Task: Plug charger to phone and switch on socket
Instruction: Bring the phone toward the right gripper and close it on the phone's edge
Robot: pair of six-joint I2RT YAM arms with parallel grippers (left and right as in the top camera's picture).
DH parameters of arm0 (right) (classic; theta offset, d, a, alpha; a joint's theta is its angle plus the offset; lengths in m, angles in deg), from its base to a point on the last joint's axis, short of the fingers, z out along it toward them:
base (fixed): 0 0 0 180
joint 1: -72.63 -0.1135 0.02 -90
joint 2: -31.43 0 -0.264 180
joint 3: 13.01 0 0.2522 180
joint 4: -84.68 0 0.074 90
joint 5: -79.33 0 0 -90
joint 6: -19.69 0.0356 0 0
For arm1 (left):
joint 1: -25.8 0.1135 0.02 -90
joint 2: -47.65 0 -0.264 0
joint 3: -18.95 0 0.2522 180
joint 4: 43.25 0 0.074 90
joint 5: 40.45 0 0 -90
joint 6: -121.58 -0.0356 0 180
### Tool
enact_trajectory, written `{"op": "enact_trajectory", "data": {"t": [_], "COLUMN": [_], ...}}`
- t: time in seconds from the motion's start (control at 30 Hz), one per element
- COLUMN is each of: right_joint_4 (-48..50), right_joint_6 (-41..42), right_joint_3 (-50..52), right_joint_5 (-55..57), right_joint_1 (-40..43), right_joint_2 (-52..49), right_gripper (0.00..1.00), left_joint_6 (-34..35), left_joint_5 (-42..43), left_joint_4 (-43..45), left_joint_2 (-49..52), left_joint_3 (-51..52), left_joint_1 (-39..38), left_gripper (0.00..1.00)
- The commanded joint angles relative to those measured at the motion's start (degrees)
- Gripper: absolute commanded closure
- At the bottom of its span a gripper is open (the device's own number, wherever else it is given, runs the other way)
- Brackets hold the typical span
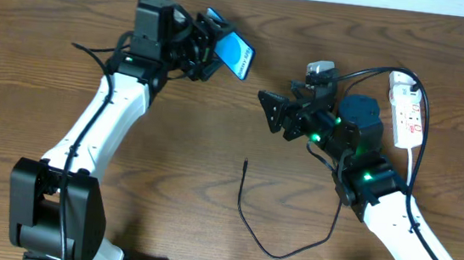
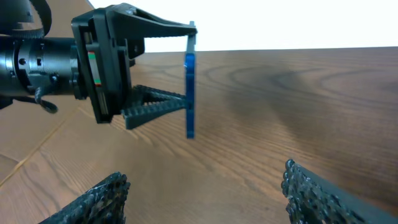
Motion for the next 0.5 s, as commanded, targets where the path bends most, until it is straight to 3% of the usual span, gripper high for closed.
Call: {"op": "enact_trajectory", "data": {"t": [0.0,0.47], "right_joint_4": [0.15,0.04], "right_joint_6": [1.81,9.99], "right_joint_3": [-0.90,-0.90], "right_joint_5": [1.99,3.26], "right_joint_1": [-0.92,-0.94], "right_joint_2": [-0.11,-0.11], "right_gripper": [0.22,0.21], "left_joint_6": [0.68,0.66], "left_joint_5": [-0.92,-0.68], "left_joint_4": [0.72,0.87], "left_joint_2": [-1.81,-1.81], "left_joint_3": [-1.27,-1.27], "left_joint_1": [-1.25,-3.13], "left_gripper": [0.93,0.93]}}
